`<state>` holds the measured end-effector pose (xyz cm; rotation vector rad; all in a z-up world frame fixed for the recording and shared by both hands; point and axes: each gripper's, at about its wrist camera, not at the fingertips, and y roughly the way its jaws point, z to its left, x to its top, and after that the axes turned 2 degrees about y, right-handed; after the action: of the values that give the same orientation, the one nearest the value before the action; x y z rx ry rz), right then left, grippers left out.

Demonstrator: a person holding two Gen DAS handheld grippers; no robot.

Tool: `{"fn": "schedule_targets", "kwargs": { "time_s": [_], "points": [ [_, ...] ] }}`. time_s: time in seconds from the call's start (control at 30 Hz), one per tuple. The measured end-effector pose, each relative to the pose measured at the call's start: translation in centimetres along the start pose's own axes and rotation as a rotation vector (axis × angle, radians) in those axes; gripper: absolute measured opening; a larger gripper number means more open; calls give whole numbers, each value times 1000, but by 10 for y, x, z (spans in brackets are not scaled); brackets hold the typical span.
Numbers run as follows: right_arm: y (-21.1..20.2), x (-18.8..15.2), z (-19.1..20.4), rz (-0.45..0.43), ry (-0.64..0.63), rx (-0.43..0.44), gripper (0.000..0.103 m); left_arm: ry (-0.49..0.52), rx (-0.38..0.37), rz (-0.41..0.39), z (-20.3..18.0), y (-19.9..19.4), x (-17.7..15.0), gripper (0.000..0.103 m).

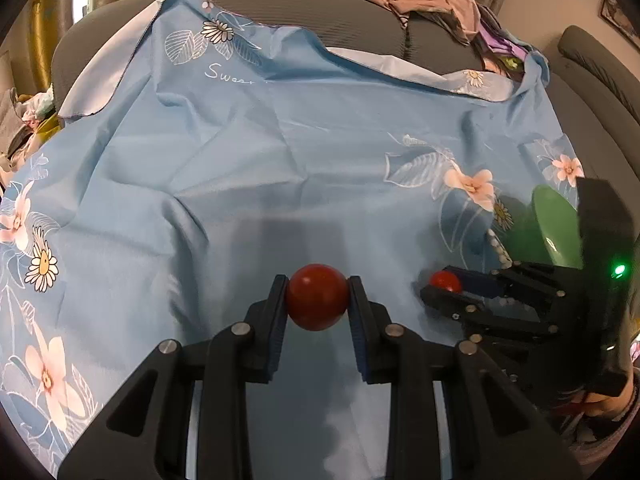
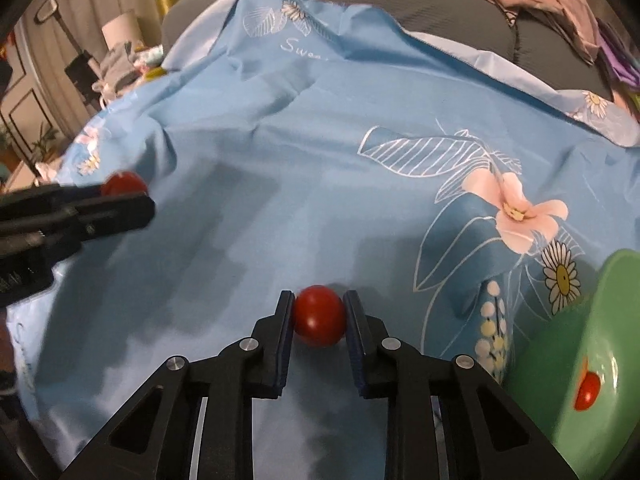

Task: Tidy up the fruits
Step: 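Carry the cherry tomato over the green bowl and release it inside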

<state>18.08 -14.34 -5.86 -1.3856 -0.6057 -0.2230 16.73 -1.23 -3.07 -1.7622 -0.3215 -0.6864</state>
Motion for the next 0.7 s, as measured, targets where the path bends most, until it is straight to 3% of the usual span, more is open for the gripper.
{"fn": "schedule_targets", "kwargs": {
  "time_s": [0.47,0.7],
  "points": [
    [-107,-24,-33,-222,110,28,26,160,-45,-25,-85,-29,0,28],
    [-143,-52,-79,-271,216,-55,26,301,-135,-36,-163,-27,7,28]
  ]
}}
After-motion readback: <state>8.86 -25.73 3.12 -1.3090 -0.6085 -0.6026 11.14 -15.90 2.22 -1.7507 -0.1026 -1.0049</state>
